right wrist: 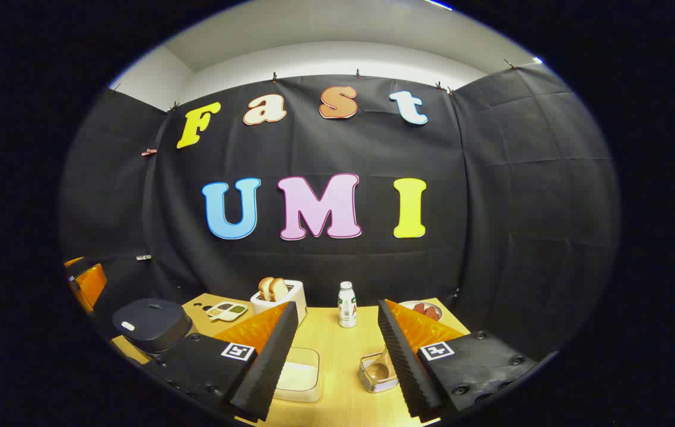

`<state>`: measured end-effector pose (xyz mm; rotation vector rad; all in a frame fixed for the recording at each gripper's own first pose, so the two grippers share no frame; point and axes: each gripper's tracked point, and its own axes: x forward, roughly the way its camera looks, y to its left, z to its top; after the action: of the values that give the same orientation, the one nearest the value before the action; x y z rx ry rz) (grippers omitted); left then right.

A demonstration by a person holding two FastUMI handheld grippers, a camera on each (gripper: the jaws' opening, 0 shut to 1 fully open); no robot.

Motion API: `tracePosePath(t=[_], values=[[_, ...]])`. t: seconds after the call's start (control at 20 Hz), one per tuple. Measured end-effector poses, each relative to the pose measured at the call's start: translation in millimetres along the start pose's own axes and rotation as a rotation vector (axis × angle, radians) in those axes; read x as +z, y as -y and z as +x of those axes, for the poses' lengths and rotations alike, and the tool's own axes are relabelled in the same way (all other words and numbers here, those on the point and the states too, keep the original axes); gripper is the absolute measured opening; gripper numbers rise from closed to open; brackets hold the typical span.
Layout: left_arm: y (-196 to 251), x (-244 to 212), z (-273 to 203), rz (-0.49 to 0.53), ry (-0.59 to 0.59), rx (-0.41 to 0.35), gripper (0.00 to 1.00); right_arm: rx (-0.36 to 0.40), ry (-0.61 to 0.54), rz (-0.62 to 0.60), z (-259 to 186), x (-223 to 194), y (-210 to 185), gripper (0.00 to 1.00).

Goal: Close the left gripper, press the button to open the rice cooker; take a wooden spoon from the chopstick holder with the right hand, scoop a spoonful of rice and pour it into the rice cooker, then put the wooden spoon back into the chopstick holder.

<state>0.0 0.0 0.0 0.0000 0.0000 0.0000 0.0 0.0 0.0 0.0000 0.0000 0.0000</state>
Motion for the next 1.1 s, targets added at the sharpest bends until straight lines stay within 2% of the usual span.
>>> tracePosePath(t=[1.1], values=[[-17.5,-8.7,7.1,-0.006,-0.006,0.044,0.88,0.048,0.014,-0.077,-4.2,0.3,-21.3,0.86]])
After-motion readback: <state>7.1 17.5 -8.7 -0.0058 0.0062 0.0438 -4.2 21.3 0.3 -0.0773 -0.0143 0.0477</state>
